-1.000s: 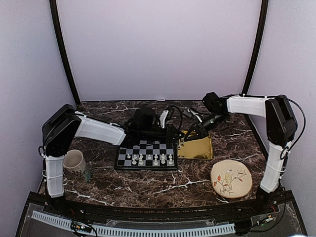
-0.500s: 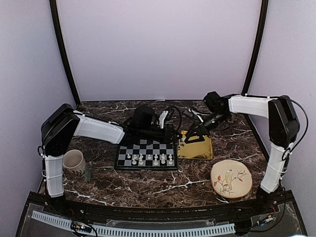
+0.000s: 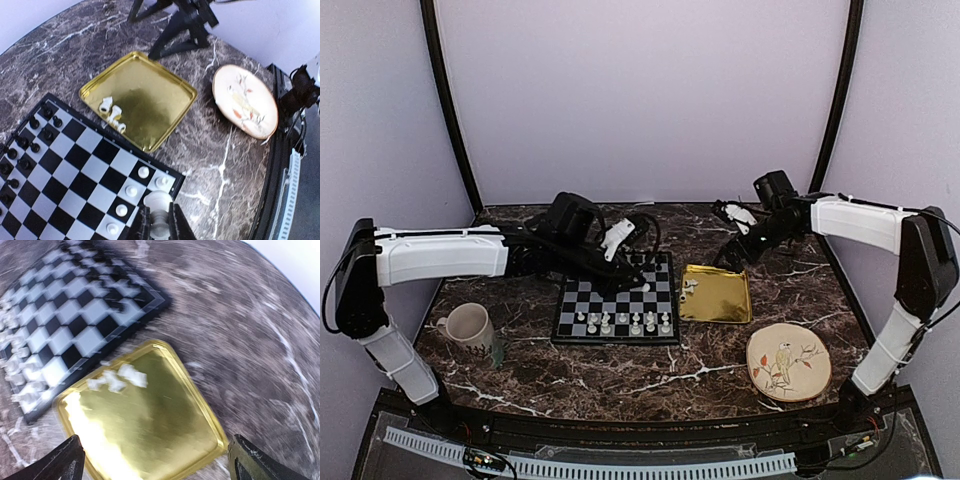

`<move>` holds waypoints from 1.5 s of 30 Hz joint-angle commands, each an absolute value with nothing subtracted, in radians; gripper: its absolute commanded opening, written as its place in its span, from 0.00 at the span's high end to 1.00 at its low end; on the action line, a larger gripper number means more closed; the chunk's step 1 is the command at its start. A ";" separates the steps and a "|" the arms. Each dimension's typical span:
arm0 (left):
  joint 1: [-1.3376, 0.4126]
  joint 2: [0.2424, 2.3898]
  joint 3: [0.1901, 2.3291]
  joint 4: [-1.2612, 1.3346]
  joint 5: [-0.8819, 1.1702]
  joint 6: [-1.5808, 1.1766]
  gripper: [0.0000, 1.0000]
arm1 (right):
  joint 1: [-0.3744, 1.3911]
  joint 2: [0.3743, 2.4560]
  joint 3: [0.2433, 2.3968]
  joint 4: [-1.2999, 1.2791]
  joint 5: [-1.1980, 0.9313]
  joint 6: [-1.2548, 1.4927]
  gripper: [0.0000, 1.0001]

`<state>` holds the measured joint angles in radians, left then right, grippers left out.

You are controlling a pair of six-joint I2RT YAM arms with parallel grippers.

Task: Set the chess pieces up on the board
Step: Place the king at e1.

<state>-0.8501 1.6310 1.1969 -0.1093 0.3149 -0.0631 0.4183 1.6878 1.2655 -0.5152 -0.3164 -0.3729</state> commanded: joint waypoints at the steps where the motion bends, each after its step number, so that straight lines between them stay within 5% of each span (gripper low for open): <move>1: -0.869 1.626 1.147 -0.327 0.256 0.073 0.93 | 0.338 1.643 1.202 -0.354 -0.152 -0.256 0.00; 6: -0.884 1.675 1.142 -0.342 0.245 0.098 0.93 | 0.333 1.659 1.204 -0.392 -0.269 -0.294 0.02; 17: -0.890 1.750 1.154 -0.361 0.128 0.094 0.93 | 0.332 1.712 1.250 -0.463 -0.375 -0.333 0.25; 35: -0.890 1.799 1.161 -0.342 0.110 0.073 0.92 | 0.333 1.752 1.273 -0.507 -0.423 -0.358 0.32; 45: -0.890 1.798 1.168 -0.348 0.108 0.065 0.77 | 0.333 1.761 1.277 -0.518 -0.431 -0.366 0.33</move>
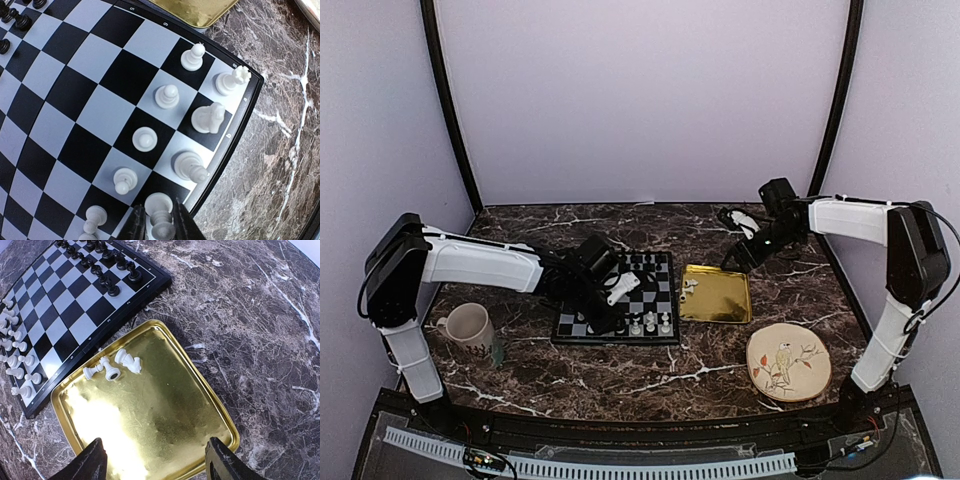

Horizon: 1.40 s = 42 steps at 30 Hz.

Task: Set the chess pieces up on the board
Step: Place the king at e1, then pick up the rook from the storage box.

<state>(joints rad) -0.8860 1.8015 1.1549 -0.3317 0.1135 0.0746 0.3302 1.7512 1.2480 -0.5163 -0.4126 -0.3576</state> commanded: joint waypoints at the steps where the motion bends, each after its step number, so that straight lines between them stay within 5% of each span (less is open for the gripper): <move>1: -0.890 1.797 1.169 -0.350 0.109 0.064 0.77 | 0.333 1.761 1.278 -0.519 -0.432 -0.366 0.33; 15: -0.890 1.716 1.202 -0.341 0.105 0.049 0.71 | 0.334 1.766 1.282 -0.528 -0.452 -0.378 0.36; 29: -0.890 1.649 1.176 -0.048 0.024 -0.039 0.67 | 0.446 1.882 1.362 -0.586 -0.424 -0.442 0.64; 42: -0.890 1.601 1.095 0.095 0.011 -0.106 0.66 | 0.556 1.986 1.414 -0.596 -0.286 -0.553 0.70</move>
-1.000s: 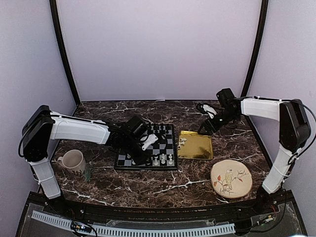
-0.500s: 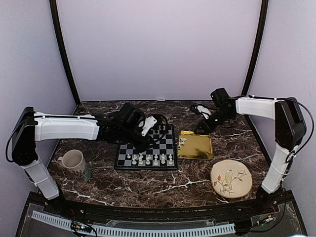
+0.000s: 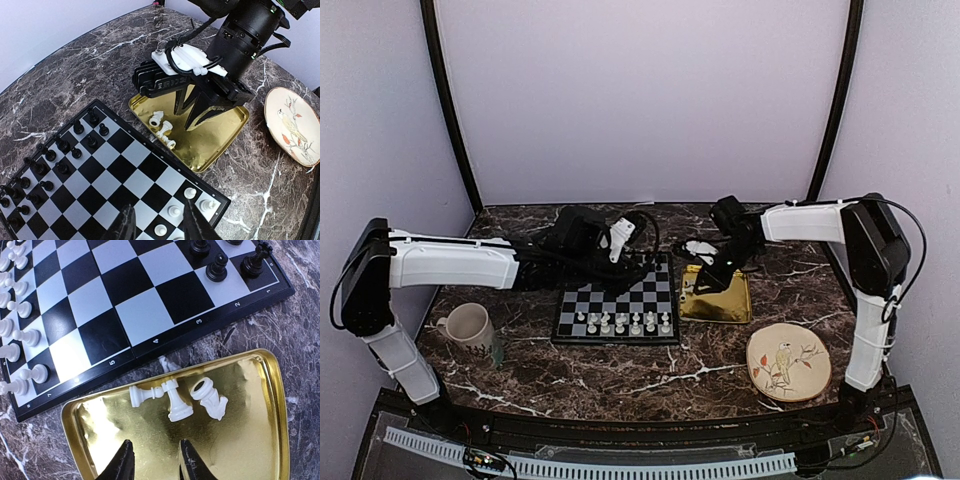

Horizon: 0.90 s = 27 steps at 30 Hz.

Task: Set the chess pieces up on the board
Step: Pick up the rook from the storage box.

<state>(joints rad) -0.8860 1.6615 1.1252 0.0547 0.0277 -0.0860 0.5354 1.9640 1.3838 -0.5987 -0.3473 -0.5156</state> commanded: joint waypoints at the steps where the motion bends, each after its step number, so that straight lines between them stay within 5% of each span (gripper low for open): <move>1: -0.889 1.596 1.088 0.094 0.009 -0.105 0.66 | 0.562 1.991 1.414 -0.592 -0.276 -0.555 0.70; 16: -0.888 1.579 1.056 0.104 0.006 -0.104 0.65 | 0.606 2.077 1.496 -0.597 -0.221 -0.576 0.66; 27: -0.888 1.590 1.061 0.112 0.019 -0.104 0.65 | 0.607 2.094 1.481 -0.601 -0.222 -0.593 0.76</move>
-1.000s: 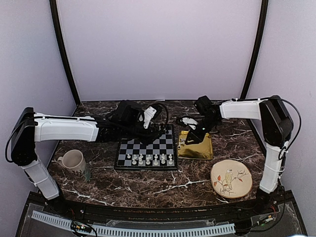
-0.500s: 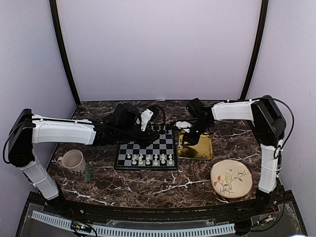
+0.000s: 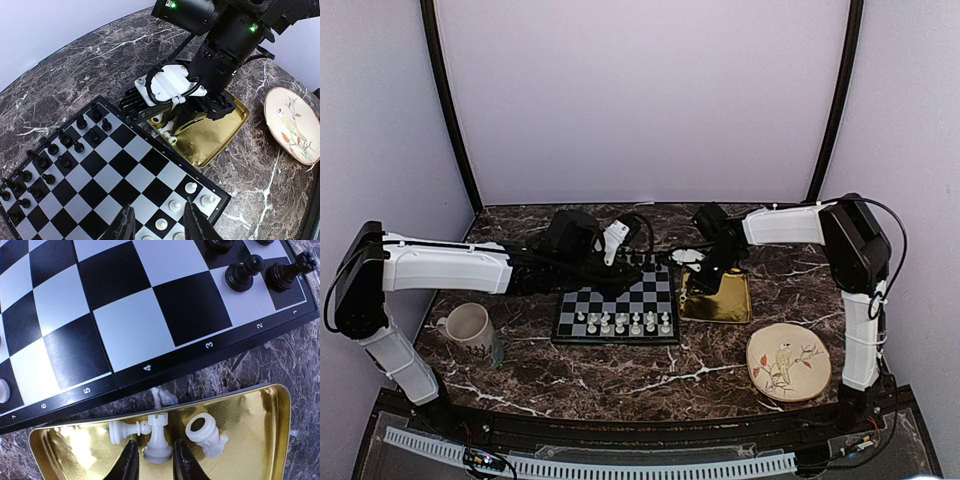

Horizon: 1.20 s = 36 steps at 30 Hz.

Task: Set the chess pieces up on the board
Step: Pick up the rook from the storage box, then pass from the right arm to the left

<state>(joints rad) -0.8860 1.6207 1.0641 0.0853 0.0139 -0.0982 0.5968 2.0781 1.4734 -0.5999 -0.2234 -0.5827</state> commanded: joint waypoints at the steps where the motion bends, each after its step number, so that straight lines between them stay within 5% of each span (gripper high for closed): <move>1: -0.888 1.591 1.062 0.113 0.020 -0.105 0.65 | 0.607 2.095 1.481 -0.599 -0.220 -0.592 0.77; 13: -0.888 1.608 1.068 0.121 0.041 -0.129 0.65 | 0.606 2.126 1.491 -0.592 -0.185 -0.552 0.88; 22: -0.882 1.643 1.080 0.192 0.084 -0.229 0.63 | 0.591 1.906 1.411 -0.600 -0.275 -0.526 0.92; 36: -0.838 1.839 1.087 0.687 0.426 -0.758 0.62 | 0.591 1.702 1.334 -0.575 -0.594 -0.475 0.92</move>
